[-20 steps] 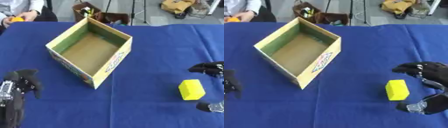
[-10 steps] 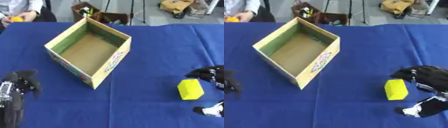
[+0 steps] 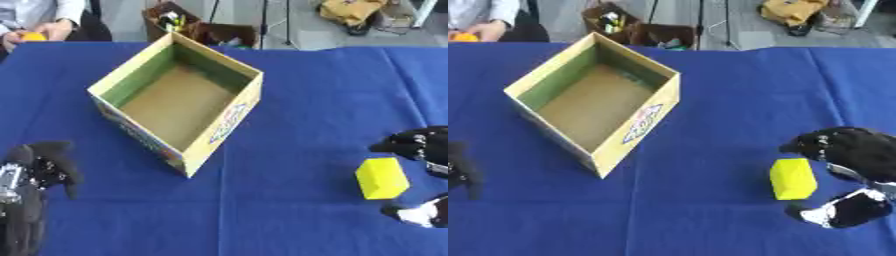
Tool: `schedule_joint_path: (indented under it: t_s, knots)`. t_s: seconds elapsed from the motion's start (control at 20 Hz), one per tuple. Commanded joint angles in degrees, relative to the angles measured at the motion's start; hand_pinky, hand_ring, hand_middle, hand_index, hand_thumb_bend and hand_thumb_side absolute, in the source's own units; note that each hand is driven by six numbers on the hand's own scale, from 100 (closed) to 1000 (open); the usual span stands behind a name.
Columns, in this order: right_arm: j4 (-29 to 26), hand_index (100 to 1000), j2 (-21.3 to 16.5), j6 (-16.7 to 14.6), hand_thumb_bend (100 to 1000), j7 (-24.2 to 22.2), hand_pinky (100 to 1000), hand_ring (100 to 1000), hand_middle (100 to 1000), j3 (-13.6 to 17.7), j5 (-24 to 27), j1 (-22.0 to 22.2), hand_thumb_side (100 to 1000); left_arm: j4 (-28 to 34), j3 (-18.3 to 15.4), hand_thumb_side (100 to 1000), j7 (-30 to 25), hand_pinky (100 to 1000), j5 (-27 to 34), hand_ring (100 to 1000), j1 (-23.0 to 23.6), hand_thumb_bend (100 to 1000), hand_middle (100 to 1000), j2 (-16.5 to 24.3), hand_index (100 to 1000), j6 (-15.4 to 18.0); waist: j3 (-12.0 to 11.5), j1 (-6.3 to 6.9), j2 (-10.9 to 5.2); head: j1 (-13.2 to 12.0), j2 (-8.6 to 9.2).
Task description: Pick up objects on the table and place them in the box.
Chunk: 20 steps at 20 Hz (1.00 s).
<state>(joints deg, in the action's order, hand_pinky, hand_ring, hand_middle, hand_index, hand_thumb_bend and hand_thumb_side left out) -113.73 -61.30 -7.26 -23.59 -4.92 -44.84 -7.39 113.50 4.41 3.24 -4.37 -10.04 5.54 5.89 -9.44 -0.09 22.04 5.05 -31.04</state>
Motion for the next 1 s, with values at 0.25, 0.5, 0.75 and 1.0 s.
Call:
schedule_joint_path:
  t_s: [0.25, 0.5, 0.75, 1.0]
  knots:
    - [-0.9, 904, -3.0, 0.3, 358, -2.3, 759, 807, 770, 0.2, 0.6, -0.5, 678, 1.1, 0.5, 1000, -0.4, 232, -0.2, 393, -0.1, 100, 399, 0.5, 655, 0.2, -0.4, -0.1, -0.63, 0.7, 0.56]
    - [-0.9, 856, -3.2, 0.3, 335, -3.8, 747, 793, 718, 0.3, 1.9, -0.9, 653, 1.1, 0.6, 1000, -0.5, 232, -0.2, 394, -0.1, 100, 399, 0.5, 655, 0.3, -0.6, -0.14, -0.46, 1.0, 0.58]
    - [-0.9, 793, -3.3, 1.9, 265, -3.8, 727, 772, 646, 0.5, 2.5, -1.3, 617, 1.1, 0.6, 1000, -0.6, 232, -0.3, 394, -0.2, 100, 399, 0.4, 655, 0.3, -0.7, -0.18, -0.21, 1.4, 0.75]
    - [-0.9, 755, -3.3, 3.5, 247, -3.3, 705, 743, 595, 0.3, 3.2, -1.6, 591, 1.1, 0.7, 1000, -0.8, 232, -0.4, 394, -0.2, 100, 400, 0.4, 656, 0.3, -0.9, -0.17, 0.01, 1.6, 0.8]
